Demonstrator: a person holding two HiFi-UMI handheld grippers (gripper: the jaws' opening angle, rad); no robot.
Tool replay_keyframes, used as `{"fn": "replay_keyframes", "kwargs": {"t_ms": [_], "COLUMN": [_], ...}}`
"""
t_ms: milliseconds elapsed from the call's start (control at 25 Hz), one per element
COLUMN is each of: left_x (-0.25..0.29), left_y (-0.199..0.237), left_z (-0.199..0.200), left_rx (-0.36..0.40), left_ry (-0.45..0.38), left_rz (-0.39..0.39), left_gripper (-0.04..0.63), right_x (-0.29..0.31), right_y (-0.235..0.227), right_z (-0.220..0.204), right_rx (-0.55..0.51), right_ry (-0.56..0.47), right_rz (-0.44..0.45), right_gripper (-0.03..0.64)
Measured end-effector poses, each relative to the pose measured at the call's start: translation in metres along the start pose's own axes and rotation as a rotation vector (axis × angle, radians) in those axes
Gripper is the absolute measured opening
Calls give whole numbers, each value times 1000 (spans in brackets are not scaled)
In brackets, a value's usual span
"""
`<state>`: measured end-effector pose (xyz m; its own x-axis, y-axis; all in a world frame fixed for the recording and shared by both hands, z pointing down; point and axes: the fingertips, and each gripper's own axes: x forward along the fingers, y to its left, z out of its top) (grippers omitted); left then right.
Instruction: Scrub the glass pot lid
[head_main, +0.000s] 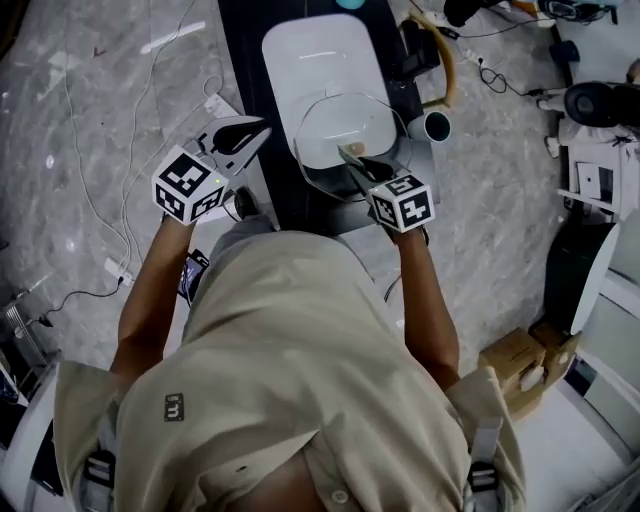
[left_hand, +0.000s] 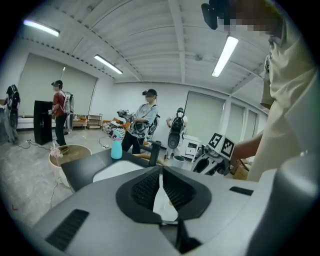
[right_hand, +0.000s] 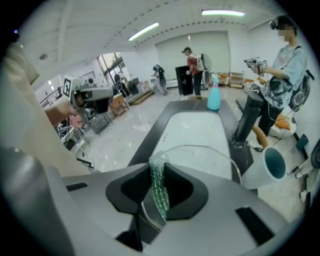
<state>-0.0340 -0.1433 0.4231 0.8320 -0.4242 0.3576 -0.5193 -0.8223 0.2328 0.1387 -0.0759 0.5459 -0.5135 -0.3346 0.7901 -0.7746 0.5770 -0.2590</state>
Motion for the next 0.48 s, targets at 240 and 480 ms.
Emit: {"fn": "replay_keyframes", "kwargs": {"t_ms": [240, 480], "left_x": [-22, -45], "left_y": [-10, -15], "left_z": [42, 77], "left_rx": [67, 122], "left_ry": [-72, -134], "left_rz": [20, 59], "left_gripper": [34, 32], "right_x": [-89, -159], "right_y": [-5, 15], "right_z": [73, 127], "right_rx": [1, -55], "right_ry": [-316, -514], "right_rz": [-111, -166], "right_gripper": [81, 83]}}
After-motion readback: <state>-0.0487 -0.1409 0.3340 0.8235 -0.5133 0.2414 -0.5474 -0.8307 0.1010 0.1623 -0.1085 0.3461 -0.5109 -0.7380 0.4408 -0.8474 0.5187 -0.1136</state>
